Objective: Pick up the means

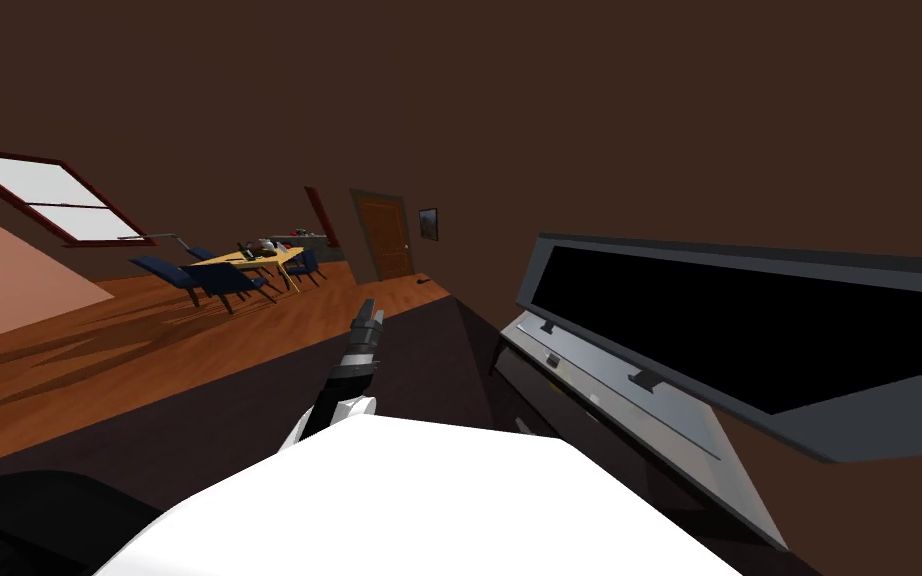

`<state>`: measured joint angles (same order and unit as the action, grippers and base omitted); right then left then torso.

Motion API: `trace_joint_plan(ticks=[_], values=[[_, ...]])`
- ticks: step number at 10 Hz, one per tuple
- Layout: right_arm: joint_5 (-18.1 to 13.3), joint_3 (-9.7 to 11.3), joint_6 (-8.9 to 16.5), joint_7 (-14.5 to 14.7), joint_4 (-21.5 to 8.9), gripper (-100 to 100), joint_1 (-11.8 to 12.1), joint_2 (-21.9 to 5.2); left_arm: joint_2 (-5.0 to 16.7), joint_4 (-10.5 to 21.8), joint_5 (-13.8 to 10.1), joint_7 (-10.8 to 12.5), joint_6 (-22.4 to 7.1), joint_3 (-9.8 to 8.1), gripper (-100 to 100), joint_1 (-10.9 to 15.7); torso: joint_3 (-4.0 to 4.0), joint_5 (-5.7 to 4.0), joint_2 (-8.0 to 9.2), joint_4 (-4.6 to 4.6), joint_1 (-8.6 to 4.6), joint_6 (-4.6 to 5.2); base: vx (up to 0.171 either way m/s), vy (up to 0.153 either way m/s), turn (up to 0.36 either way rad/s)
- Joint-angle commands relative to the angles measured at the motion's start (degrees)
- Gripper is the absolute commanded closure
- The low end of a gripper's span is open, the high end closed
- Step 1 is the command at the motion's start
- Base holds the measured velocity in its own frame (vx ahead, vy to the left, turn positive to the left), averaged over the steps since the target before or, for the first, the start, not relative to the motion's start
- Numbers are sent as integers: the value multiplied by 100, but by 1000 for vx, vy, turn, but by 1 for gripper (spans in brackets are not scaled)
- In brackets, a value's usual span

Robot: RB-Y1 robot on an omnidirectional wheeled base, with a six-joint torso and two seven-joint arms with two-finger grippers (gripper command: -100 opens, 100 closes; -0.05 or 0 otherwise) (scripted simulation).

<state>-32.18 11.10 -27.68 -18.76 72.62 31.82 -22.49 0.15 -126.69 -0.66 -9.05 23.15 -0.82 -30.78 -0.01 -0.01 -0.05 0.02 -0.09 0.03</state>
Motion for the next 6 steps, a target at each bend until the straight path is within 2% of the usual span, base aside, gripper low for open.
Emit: trace_joint_plan(ticks=[1, 2, 4, 5, 6], values=[[-71, 75, 62, -119, -202, -100, -7, -104, 0, 0, 0, 0, 0, 0, 0, 0, 0, 0, 0, 0, 0, 0, 13, 40, 94], [-199, 171, 73, -279, -416, -100, -18, -268, 0, 0, 0, 0, 0, 0, 0, -1, -1, 1, -2, 0, 0, 2, 26, 50, 163], [-199, 171, 73, -279, -576, -100, -18, -268, 0, 0, 0, 0, 0, -1, 0, -1, -5, 1, -8, -1, -1, 2, 22, 24, 40], [-316, 269, 87, -440, -792, -100, -34, -437, 0, 0, 0, 0, 0, -1, 0, -1, -3, -1, -6, -1, -8, 3, 34, 37, 152], [-316, 269, 87, -440, -930, -100, -34, -437, 0, 0, 0, 0, 0, 0, 0, 0, -5, 0, -10, -1, -2, -1, 37, 32, 95]])
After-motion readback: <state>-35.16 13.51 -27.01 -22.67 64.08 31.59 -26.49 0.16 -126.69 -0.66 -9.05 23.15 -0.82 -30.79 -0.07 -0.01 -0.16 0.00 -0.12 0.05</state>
